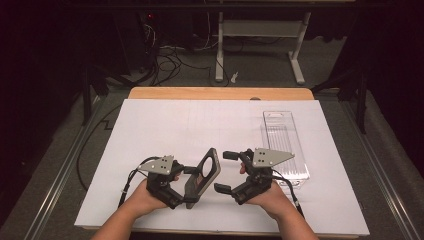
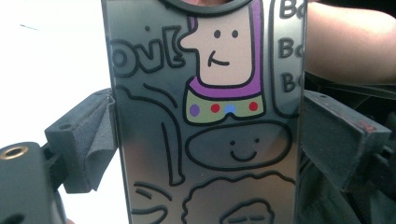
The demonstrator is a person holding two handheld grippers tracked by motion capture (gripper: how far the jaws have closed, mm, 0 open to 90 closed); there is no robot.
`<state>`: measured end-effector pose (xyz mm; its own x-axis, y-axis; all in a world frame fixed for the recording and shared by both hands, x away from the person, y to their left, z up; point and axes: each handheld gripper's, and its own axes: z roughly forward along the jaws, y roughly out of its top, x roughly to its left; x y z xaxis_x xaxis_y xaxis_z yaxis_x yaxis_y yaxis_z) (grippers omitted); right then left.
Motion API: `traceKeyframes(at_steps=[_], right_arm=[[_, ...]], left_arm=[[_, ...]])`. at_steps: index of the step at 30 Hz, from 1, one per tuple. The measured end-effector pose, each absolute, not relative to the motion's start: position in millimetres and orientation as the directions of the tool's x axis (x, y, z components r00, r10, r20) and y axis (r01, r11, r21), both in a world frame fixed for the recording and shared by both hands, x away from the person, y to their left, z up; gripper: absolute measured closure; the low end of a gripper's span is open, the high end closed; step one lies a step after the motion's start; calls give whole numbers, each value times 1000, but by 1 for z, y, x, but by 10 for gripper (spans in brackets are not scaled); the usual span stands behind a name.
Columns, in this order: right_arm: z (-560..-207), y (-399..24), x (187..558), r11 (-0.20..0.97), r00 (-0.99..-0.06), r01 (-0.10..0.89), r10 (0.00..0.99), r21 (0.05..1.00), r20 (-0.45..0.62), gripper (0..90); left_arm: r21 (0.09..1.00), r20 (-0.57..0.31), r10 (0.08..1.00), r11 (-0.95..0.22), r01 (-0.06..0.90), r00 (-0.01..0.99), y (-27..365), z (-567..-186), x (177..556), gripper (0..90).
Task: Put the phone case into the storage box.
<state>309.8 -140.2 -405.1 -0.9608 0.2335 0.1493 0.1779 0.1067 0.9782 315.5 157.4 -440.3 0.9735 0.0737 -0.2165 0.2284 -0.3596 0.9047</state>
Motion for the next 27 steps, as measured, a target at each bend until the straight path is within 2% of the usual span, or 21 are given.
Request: traceKeyframes(at_steps=[27], right_arm=[[-401, -130, 311, 92, -970, 175, 185, 980, 156, 1]], left_arm=[[900, -222, 7, -385, 207, 975, 151, -442, 312, 126]])
